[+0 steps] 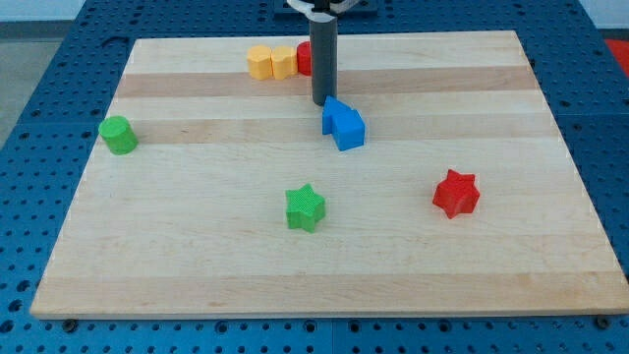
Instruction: Move your arm towards the red star
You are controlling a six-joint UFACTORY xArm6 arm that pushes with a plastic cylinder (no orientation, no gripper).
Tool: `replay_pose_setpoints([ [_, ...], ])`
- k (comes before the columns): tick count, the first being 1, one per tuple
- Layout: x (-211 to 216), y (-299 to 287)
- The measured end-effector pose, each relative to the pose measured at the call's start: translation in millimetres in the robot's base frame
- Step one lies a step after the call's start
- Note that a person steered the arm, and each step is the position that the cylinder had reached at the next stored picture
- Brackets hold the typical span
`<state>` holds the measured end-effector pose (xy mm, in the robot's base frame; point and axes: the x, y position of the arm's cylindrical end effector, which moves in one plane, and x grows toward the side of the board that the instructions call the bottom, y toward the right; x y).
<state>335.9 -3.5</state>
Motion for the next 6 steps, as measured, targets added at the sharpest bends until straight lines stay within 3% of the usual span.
replay_pose_setpoints([
  [2,2.4,93.3],
  [5,75.4,169.6],
  [6,118.6,169.4],
])
